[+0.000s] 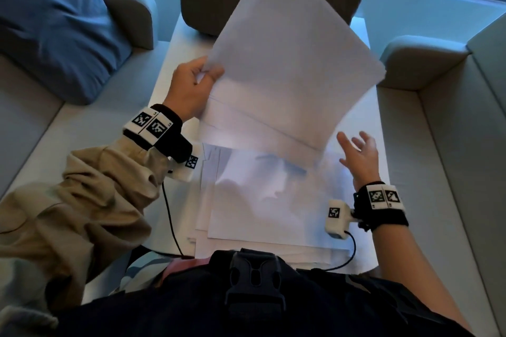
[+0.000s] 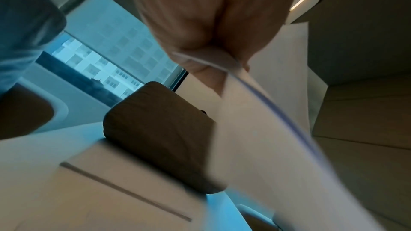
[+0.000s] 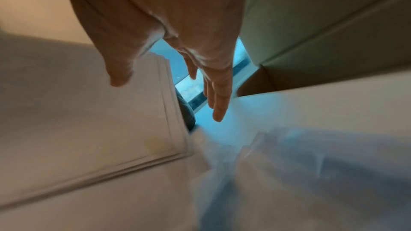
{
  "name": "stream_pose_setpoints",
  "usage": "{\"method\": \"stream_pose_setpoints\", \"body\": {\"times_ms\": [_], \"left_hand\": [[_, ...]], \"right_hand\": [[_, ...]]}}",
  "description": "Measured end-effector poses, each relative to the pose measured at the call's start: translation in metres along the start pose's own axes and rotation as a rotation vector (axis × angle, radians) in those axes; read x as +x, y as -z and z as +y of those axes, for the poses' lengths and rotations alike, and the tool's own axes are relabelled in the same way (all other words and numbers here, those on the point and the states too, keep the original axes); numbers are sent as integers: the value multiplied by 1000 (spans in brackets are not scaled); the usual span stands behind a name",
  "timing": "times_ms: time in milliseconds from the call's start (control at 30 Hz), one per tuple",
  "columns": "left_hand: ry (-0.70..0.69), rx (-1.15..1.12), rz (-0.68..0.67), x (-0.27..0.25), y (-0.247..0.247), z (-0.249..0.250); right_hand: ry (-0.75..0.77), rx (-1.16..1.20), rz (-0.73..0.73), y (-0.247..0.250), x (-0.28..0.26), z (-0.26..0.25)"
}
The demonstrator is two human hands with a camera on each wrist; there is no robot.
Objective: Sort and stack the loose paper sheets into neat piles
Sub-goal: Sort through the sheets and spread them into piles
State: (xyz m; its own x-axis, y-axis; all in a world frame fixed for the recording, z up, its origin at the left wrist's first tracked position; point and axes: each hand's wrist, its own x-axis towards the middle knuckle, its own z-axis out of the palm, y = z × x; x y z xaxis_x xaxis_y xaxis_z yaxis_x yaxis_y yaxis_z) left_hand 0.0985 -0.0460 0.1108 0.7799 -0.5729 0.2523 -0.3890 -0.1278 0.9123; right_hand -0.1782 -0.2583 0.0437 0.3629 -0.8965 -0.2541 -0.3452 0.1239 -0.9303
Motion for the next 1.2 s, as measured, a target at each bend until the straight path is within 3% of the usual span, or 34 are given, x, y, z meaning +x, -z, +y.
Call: {"method": "stream_pose_setpoints", "body": {"times_ms": [100, 300, 567, 667, 833, 1000, 1200], "left_hand": [[45, -84, -68, -14, -4, -3], [146, -111, -224, -40, 2, -31], [344, 141, -307, -74, -6, -70], [414, 235, -377, -88, -9, -79], [605, 268, -531, -107, -7, -98], [508, 493, -526, -113, -1, -110], [469, 559, -641, -121, -8, -120]], "right_hand": [[-121, 163, -52, 3, 2, -3], [-71, 251, -82, 16, -11, 15], [-175, 122, -184, 31, -25, 46], [-151, -21, -184, 31, -25, 58], [-112, -516, -185, 28, -10, 80], [59, -641, 9, 21, 11, 66], [89, -663, -102, -16, 56, 15]]}}
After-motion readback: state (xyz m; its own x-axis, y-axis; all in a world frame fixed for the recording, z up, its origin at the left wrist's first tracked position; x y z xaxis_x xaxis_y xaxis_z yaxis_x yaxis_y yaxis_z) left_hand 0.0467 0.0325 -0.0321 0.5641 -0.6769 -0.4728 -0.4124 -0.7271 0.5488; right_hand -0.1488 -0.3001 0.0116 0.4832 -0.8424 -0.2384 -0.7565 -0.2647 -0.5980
